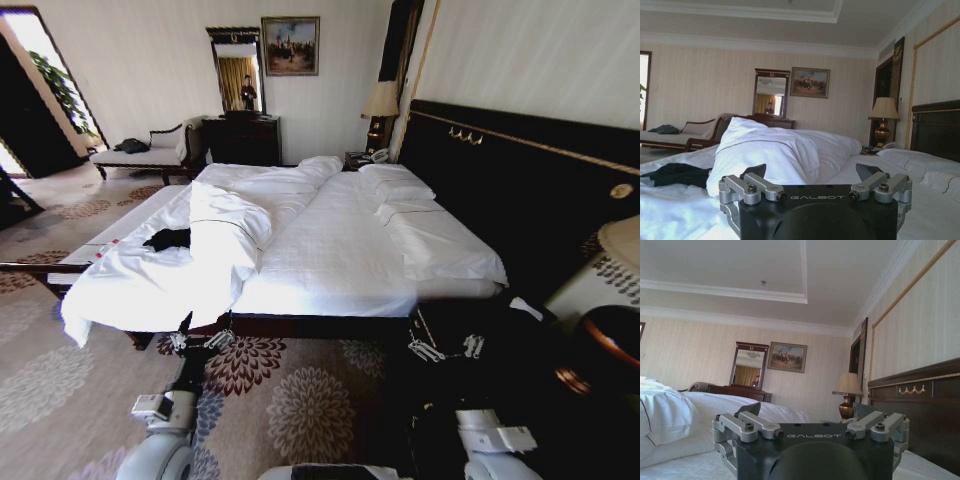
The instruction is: Fold the clothes on the bed.
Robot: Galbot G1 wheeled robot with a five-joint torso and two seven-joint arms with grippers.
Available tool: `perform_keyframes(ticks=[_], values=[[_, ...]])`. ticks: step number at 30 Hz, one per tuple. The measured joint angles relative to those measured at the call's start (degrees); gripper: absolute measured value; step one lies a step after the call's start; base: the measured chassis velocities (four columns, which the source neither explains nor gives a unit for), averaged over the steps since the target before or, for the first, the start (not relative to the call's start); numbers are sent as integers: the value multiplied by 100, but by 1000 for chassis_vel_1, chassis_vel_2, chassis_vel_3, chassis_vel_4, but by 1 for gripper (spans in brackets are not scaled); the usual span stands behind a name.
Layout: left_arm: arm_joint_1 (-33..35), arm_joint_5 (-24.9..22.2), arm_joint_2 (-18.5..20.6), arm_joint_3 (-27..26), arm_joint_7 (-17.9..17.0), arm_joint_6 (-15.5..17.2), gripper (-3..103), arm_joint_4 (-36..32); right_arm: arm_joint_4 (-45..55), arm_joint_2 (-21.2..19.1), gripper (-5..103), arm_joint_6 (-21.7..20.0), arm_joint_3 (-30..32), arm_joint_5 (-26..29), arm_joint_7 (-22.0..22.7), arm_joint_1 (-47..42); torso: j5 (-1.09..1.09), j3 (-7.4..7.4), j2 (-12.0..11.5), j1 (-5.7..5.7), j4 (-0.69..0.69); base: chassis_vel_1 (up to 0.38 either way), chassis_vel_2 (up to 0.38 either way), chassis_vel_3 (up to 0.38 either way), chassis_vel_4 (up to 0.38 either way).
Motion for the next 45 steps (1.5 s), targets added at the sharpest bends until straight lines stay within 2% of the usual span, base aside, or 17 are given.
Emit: perform_keyframes(ticks=[30, 36, 45], values=[[-38, 10, -13, 32, 9, -20, 100, 60, -160, 35, 100, 6, -21, -2, -14, 92, 1, 0, 0, 1, 0, -194, 194, 196, -194], [-57, -1, -7, 36, 9, -20, 100, 29, -214, -18, 100, 71, 4, 137, -87, 110, 0, 0, 0, 1, 0, -193, 177, 180, -189], [-77, -31, 33, 46, 9, -24, 100, -17, -223, 23, 100, 123, 26, 174, -141, 85, 0, 0, -1, 0, 0, -40, 54, 48, -54]])
